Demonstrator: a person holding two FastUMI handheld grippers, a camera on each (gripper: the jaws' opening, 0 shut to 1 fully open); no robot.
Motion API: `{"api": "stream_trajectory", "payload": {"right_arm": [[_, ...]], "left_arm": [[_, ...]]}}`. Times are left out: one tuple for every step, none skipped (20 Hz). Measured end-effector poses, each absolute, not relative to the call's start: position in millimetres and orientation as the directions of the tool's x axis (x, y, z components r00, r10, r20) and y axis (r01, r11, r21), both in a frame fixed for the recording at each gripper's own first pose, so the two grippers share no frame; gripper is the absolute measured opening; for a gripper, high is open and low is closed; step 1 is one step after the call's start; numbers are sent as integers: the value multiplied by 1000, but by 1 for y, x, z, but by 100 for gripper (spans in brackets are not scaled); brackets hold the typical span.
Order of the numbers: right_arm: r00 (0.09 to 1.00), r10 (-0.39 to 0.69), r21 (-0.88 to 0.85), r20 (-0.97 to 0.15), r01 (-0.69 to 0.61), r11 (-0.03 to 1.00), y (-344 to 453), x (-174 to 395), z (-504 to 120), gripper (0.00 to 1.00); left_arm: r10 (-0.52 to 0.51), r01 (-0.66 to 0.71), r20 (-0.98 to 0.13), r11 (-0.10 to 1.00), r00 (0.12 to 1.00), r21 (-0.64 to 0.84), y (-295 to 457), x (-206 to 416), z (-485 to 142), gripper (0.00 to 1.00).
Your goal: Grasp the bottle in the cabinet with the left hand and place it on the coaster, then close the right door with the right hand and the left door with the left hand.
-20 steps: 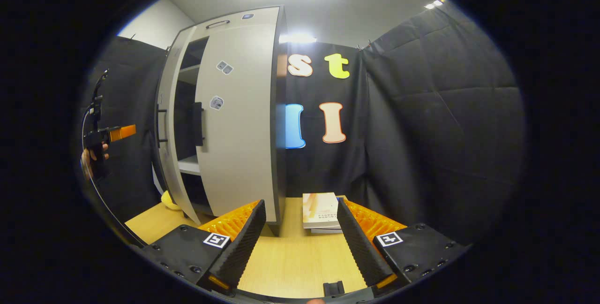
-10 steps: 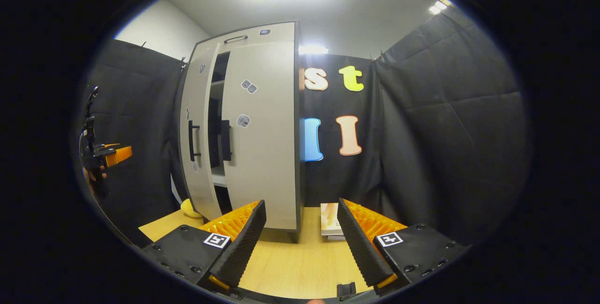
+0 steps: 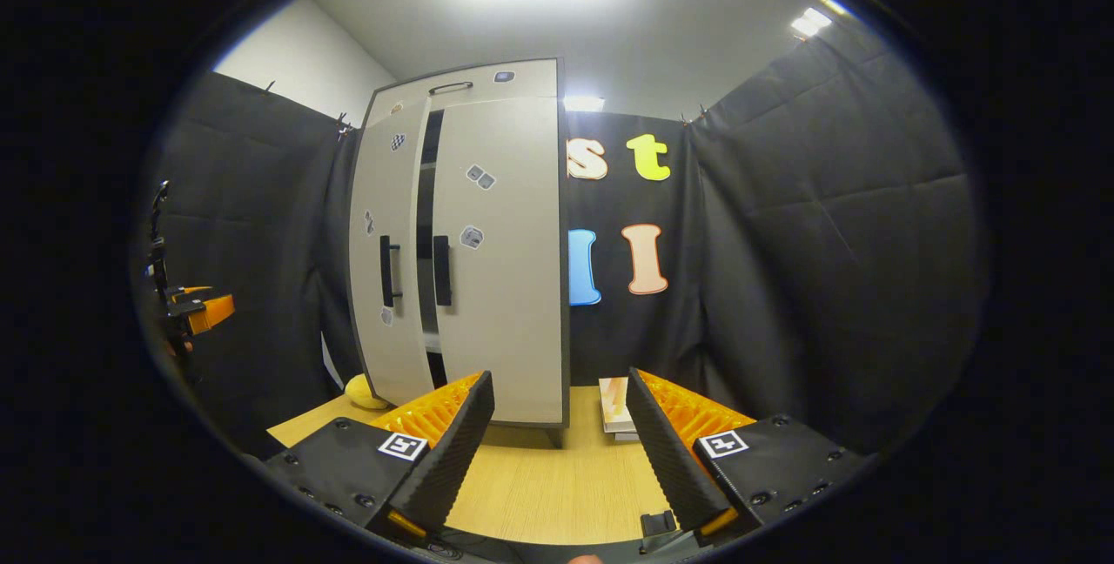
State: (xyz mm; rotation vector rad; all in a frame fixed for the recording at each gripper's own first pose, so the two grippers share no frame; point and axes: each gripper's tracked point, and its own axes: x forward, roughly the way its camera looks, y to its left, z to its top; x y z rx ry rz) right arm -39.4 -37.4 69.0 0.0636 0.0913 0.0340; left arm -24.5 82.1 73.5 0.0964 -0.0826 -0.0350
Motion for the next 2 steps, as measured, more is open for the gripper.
{"api": "stream_trajectory", "payload": {"right_arm": [[996, 37, 69, -83, -31, 997, -34, -43, 71, 92], [996, 37, 72, -78, -31, 997, -31, -47, 72, 97]], "left_arm": [[-36, 28, 81, 995, 996, 98, 86, -30, 74, 89], [-34, 26, 78, 995, 996, 101, 92, -36, 73, 89]]}}
